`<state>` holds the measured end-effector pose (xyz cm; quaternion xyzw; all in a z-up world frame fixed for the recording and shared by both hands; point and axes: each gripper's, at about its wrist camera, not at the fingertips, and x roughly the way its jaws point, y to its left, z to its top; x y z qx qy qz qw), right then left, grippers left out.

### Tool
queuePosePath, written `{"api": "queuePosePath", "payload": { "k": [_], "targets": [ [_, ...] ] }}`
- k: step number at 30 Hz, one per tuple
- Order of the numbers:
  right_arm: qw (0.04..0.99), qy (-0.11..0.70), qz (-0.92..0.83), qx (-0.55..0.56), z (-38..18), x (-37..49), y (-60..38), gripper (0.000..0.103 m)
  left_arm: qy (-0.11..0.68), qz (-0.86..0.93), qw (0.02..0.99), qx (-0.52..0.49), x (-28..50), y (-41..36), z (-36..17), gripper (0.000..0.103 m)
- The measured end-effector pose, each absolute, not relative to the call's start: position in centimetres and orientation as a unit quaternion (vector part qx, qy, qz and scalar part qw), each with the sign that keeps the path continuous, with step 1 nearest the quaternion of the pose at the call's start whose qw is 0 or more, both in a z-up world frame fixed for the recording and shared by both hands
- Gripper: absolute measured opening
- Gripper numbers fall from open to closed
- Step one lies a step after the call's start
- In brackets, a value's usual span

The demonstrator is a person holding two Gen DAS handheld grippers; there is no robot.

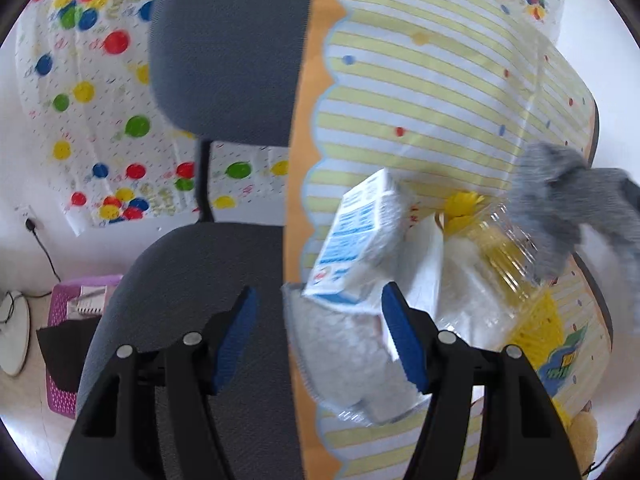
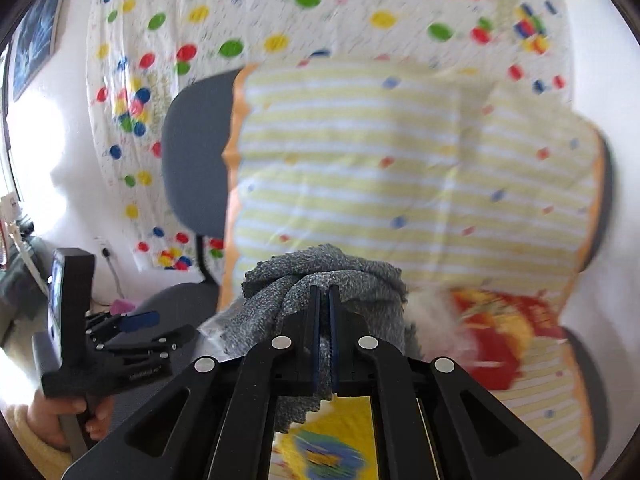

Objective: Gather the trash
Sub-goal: 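Lift the grey cloth with the right gripper while the left gripper grasps the white wrapper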

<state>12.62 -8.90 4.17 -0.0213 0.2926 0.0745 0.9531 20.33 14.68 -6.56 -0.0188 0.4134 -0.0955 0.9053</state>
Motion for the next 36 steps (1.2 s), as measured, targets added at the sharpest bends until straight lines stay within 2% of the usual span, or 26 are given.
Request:
{"api": "queuePosePath", "payload": {
  "k": [5,7,9,11,15,19,22,26,29,31,33,36],
  "targets": [
    [0.951,0.3,0.066,-0.019,3.7,11.7,-11.8,0.004,0.419,-0.104,0.902,0.01,22.0,11.6,-7.1,0.058],
    [0.947,0.312,0.072,-0.014,2.9,11.8,-12.2,0.004,0.424,-0.098,0.9,0.023,23.0,10.4,-7.6,0.052],
    [0.944,0.32,0.076,-0.01,2.2,11.9,-12.3,0.004,0.429,-0.089,0.898,0.032,23.9,9.6,-8.1,0.039],
    [0.942,0.326,0.079,0.001,1.5,11.9,-12.7,0.004,0.434,-0.079,0.896,0.041,24.9,9.3,-8.7,0.033],
    [0.942,0.327,0.08,0.009,0.9,11.8,-13.4,0.004,0.427,-0.067,0.899,0.064,25.3,9.1,-8.7,0.027],
    [0.946,0.314,0.074,0.027,1.4,11.3,-15.0,0.004,0.389,-0.081,0.917,0.043,23.1,9.5,-5.2,0.024],
    [0.95,0.301,0.071,0.042,2.4,10.3,-16.5,0.004,0.362,-0.096,0.927,0.03,20.6,8.9,-2.1,0.0],
    [0.953,0.292,0.068,0.046,3.5,8.6,-18.1,0.004,0.341,-0.098,0.934,0.044,17.7,6.7,1.2,0.0],
    [0.95,0.3,0.074,0.052,3.3,7.2,-19.1,0.004,0.367,-0.098,0.924,0.039,17.0,6.1,0.6,0.0],
    [0.948,0.303,0.08,0.055,2.8,5.9,-19.6,0.004,0.39,-0.083,0.917,0.028,16.4,6.7,-0.9,0.01],
    [0.947,0.306,0.085,0.047,2.1,4.7,-19.6,0.004,0.414,-0.061,0.908,0.009,15.4,8.0,-2.9,0.041],
    [0.946,0.311,0.085,0.039,1.3,3.5,-19.4,0.004,0.43,-0.046,0.901,-0.018,13.5,9.5,-4.4,0.045]
  ]
}}
